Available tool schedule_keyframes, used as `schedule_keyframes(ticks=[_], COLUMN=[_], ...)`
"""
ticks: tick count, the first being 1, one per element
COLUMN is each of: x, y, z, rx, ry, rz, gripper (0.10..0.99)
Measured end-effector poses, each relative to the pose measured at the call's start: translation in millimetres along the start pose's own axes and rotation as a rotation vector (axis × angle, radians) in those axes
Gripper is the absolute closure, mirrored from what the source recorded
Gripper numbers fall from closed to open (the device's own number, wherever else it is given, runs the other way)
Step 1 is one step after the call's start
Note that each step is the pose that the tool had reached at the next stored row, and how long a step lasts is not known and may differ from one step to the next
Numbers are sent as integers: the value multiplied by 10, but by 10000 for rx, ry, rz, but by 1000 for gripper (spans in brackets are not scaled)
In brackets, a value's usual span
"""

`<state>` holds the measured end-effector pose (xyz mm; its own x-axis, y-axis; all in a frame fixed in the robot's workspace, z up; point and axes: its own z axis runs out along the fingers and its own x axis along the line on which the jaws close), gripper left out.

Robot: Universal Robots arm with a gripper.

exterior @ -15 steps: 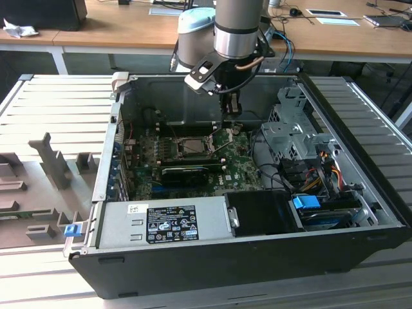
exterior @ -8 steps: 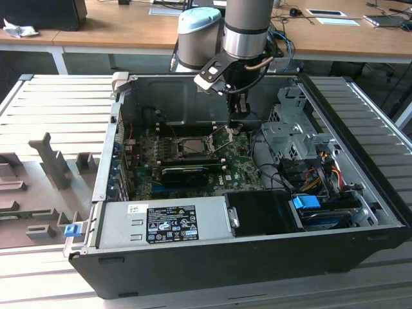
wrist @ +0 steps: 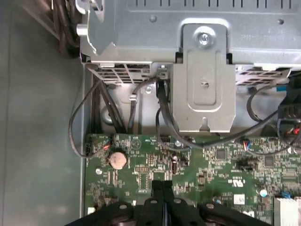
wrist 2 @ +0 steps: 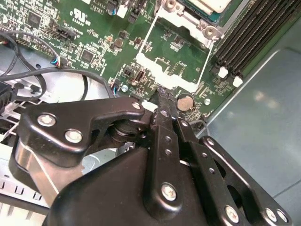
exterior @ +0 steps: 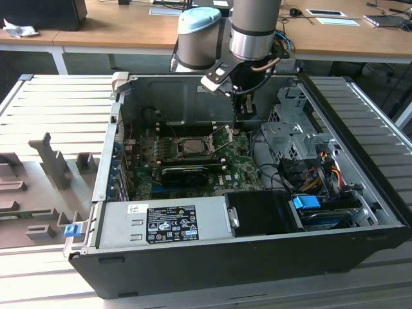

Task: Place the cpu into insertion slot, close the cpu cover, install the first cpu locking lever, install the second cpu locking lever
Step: 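Close the cpu cover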

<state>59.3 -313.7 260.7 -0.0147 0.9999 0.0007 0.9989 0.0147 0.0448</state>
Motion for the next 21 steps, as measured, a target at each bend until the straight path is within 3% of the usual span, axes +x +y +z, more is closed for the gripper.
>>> schedule_keyframes(ticks=[7,13,21], x=[-1,-4,-5], y=[7,37,24], z=[42,139,127], rx=[-4,-3,2], ry=[4,4,3], rz=[1,2,0], gripper=[980,980,980])
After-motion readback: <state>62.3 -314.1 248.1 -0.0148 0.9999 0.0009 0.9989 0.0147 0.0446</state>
